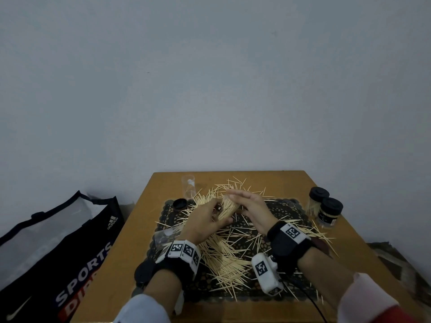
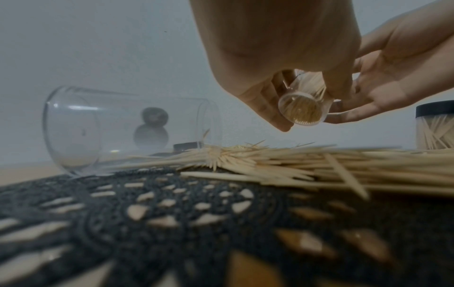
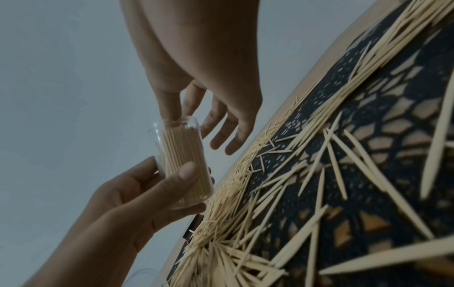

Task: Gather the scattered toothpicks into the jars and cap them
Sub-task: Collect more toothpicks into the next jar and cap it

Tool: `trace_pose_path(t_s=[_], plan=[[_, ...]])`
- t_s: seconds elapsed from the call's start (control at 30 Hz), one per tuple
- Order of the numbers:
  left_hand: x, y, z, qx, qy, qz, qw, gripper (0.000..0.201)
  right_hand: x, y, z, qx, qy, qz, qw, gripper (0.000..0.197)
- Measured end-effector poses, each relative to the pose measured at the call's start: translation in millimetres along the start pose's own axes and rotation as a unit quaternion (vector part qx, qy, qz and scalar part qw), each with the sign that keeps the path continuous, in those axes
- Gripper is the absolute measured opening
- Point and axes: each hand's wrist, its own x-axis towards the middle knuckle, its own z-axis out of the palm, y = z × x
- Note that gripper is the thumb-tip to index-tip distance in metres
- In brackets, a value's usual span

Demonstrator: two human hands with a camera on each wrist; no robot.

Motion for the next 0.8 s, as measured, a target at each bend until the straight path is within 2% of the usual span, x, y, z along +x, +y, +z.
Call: trace_pose_path(t_s=[0.17, 0.3, 0.37, 0.47, 0.6, 0.8], plan=[[-0.6, -0.3, -0.7, 0.009, 0.012, 0.004, 1.000, 0.053, -3.4, -4.8, -2.3, -0.008, -0.030, 0.024, 0.999, 0.026], [-0.5, -4.5, -0.6, 0.040, 0.029, 0.006, 0.999, 0.052, -5.9, -8.8, -6.8, -0.091, -0.087, 0.035, 0.991, 0.041], [-0.9, -4.9, -0.6, 0.055, 0.028, 0.018, 0.998, 0.057, -4.6, -10.3, -8.5, -0.136, -0.068, 0.030, 0.988, 0.046], [-2.1, -6.0, -1.8, 0.072, 0.041, 0.014, 0.996, 0.076, -1.5, -13.8, -10.4, -0.209, 0.023, 0.012, 0.978, 0.050], [-1.7, -9.3, 0.0, 0.088, 0.020, 0.018, 0.996, 0.082, 0.3, -15.4, -15.2, -0.214, -0.015, 0.037, 0.976, 0.053], [0.1, -15.1, 2.2, 0.094, 0.018, 0.027, 0.995, 0.080, -2.0, -14.0, -14.3, -0.219, -0.020, 0.017, 0.975, 0.055]])
